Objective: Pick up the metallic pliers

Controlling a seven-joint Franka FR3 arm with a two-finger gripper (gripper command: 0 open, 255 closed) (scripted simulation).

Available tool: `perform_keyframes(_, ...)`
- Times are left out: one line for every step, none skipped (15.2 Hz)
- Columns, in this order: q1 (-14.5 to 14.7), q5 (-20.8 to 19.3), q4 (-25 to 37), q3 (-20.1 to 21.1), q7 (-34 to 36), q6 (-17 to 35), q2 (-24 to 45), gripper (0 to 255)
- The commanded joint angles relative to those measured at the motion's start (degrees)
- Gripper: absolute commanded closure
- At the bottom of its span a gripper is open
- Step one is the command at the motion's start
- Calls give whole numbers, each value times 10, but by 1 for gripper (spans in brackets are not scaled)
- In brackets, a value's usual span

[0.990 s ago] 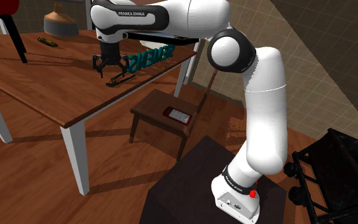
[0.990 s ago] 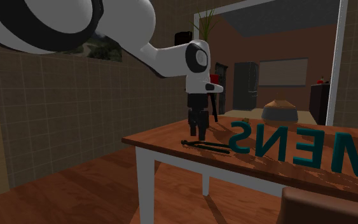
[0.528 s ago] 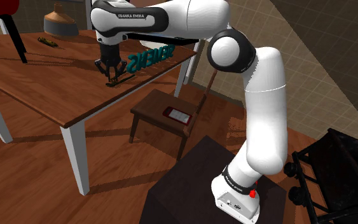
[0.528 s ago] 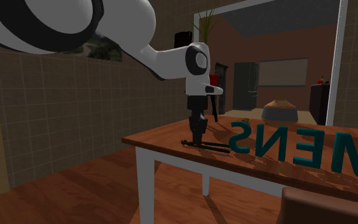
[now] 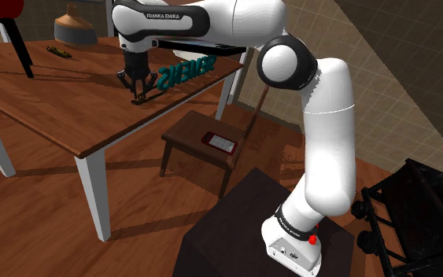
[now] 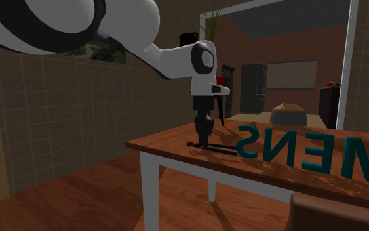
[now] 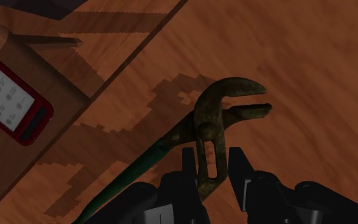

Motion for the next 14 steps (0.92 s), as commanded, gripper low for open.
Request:
perform_keyframes(1, 0, 14, 0, -1, -15, -1, 255)
perform_keyframes(1, 1, 22, 0, -2, -23, -1, 255)
perform_keyframes(2, 1, 29, 0, -2, -31, -1, 255)
perform_keyframes(2, 1, 38, 0, -3, -39, -1, 255)
perform_keyframes(3, 1, 46, 1, -3, -47, 0, 255)
perform_keyframes(4, 1, 55, 1, -4, -55, 0, 255)
perform_keyframes(4, 1, 65, 1, -5, -63, 1, 255)
perform_keyframes(5, 1, 74, 0, -5, -72, 3, 255)
perform_keyframes(6, 1, 85, 0, -6, -80, 4, 255)
perform_keyframes(7, 1, 95, 0, -7, -89, 6, 255)
perform_keyframes(8, 0, 106, 0, -7, -98, 8, 255)
perform_keyframes(9, 0, 118, 0, -8, -107, 10, 255)
perform_keyframes(9, 0, 119, 0, -8, -109, 10, 255)
perform_keyframes(9, 0, 120, 0, -8, -109, 11, 255)
